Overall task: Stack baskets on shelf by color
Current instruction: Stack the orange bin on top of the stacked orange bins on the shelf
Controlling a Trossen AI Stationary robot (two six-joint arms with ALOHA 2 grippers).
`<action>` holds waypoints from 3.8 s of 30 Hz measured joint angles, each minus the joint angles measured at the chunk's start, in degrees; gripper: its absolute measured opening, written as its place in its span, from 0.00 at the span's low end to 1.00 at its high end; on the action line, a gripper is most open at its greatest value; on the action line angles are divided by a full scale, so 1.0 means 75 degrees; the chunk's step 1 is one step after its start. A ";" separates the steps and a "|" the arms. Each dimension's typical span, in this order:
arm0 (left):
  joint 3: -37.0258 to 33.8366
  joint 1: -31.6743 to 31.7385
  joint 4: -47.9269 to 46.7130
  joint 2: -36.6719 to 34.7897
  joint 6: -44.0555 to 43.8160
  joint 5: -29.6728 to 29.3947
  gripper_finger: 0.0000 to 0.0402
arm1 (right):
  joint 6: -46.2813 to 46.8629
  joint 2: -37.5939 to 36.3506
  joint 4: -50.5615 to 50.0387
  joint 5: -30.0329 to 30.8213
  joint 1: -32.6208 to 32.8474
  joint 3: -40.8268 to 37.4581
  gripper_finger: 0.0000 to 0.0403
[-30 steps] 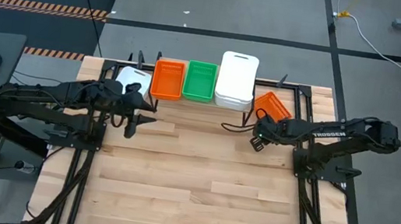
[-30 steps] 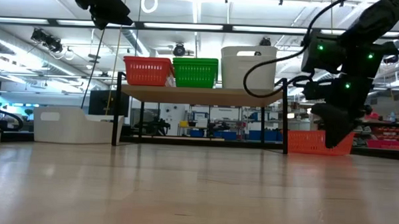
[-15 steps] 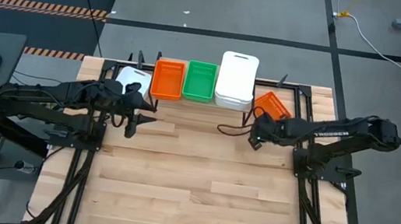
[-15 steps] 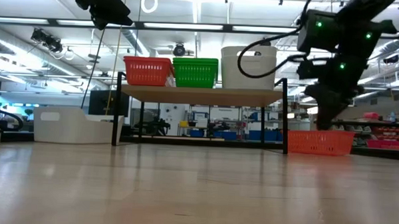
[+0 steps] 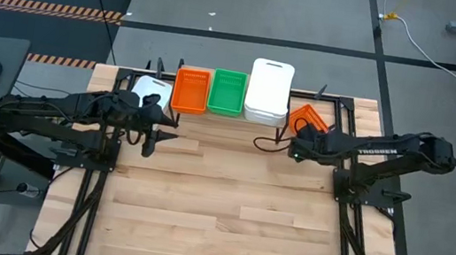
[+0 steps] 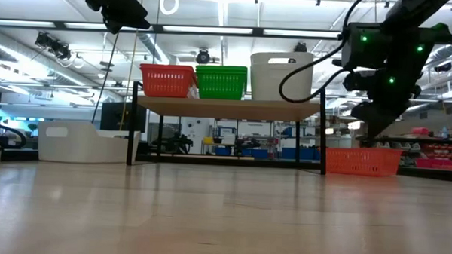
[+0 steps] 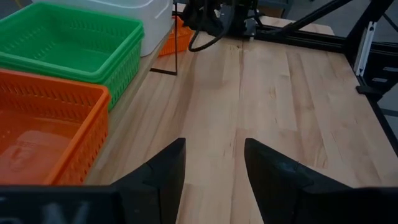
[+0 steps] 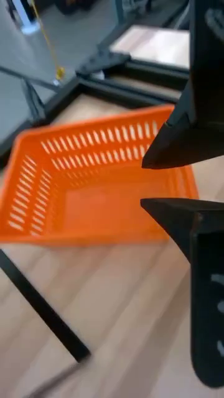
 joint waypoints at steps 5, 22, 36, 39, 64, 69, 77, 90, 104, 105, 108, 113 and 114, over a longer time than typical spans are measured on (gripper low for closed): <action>0.0000 0.0000 0.0068 0.0000 0.0048 0.0000 0.43 | 0.0033 -0.0015 0.0007 -0.0002 -0.0454 -0.0092 0.16; 0.0000 0.0000 0.0052 0.0000 0.0001 0.0000 0.43 | -0.0103 -0.0009 0.1330 -0.3621 -0.0188 -0.0518 0.02; 0.0000 0.0000 0.0052 0.0000 -0.0047 0.0001 0.43 | 0.0890 -0.0009 0.4366 -0.6384 0.1810 0.0286 0.03; 0.0000 -0.0019 0.0119 0.0000 -0.0010 0.0009 0.43 | 0.0624 -0.0009 0.5242 -0.6248 0.2195 0.0286 0.03; 0.1143 -0.1929 0.3339 0.4327 0.0256 -0.0737 0.43 | 0.1458 -0.0678 0.0147 -0.2708 0.2887 0.0121 0.02; 0.1380 -0.2154 0.3176 0.4539 0.0295 -0.0722 0.43 | 0.1359 0.0146 0.0880 -0.3247 0.2854 0.0003 0.02; 0.1378 -0.2177 0.3192 0.4535 0.0285 -0.0739 0.43 | 0.0606 0.1555 0.4547 -0.4290 0.2891 0.0003 0.02; 0.1370 -0.2666 0.3149 0.4622 0.1544 -0.0301 0.43 | -0.0940 0.1446 0.4033 -0.3358 0.3720 0.2009 0.02; 0.2148 -0.2368 0.4728 0.7123 0.3006 0.0419 0.43 | 0.3577 0.0478 -0.1628 -0.1625 0.5668 0.2943 0.09; 0.2372 -0.2361 0.4683 0.7341 0.3066 0.0465 0.43 | 0.3688 0.0480 -0.1648 -0.1466 0.5760 0.2943 0.11; 0.3222 -0.2363 0.4171 0.7977 0.3392 0.0489 0.43 | 0.3880 0.0563 -0.1630 -0.1146 0.5968 0.2943 0.15; 0.4580 -0.2228 0.2380 0.8935 0.3852 0.0521 0.47 | 0.3897 0.0740 -0.1622 -0.1114 0.6170 0.2940 0.19; 0.4800 -0.2169 0.2118 0.9089 0.3928 0.0514 0.48 | 0.3914 0.0766 -0.1613 -0.1065 0.6202 0.2940 0.20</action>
